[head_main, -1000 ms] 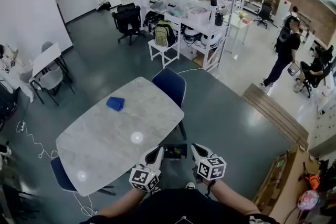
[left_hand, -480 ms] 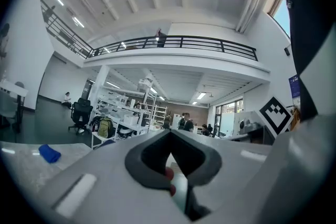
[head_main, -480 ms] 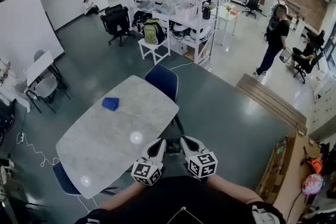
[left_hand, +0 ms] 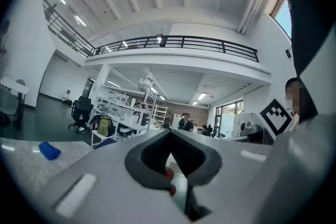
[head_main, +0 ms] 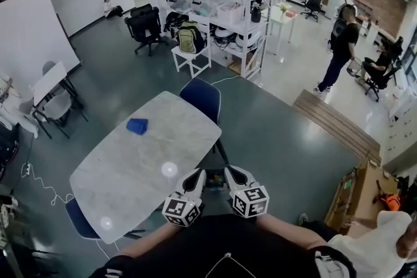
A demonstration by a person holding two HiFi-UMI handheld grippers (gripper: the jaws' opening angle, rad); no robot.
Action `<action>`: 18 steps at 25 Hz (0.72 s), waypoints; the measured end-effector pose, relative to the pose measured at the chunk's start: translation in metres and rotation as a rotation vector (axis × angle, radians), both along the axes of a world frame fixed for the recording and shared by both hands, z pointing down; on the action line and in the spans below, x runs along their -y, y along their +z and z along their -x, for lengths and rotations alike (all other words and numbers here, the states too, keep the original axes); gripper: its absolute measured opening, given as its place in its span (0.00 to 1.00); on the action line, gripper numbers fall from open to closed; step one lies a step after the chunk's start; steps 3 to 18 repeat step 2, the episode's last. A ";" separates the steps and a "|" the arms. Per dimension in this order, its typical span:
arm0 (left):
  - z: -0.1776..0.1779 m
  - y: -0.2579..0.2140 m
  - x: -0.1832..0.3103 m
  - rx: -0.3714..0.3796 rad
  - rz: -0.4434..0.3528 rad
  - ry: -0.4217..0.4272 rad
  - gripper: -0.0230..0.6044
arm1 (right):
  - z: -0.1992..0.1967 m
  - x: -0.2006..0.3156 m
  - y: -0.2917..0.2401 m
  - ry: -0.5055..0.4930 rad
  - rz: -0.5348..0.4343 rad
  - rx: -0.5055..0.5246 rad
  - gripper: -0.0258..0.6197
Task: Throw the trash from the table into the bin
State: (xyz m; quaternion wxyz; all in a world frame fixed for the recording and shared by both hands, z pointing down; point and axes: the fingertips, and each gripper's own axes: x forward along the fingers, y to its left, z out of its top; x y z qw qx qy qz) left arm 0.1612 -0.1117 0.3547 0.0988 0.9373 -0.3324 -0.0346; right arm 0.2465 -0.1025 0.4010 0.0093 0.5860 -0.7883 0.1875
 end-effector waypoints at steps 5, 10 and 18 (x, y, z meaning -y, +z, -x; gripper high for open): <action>-0.001 0.000 -0.002 -0.002 -0.002 -0.002 0.04 | 0.000 -0.002 -0.003 -0.004 -0.013 -0.013 0.08; -0.001 0.000 -0.002 -0.002 -0.002 -0.002 0.04 | 0.000 -0.002 -0.003 -0.004 -0.013 -0.013 0.08; -0.001 0.000 -0.002 -0.002 -0.002 -0.002 0.04 | 0.000 -0.002 -0.003 -0.004 -0.013 -0.013 0.08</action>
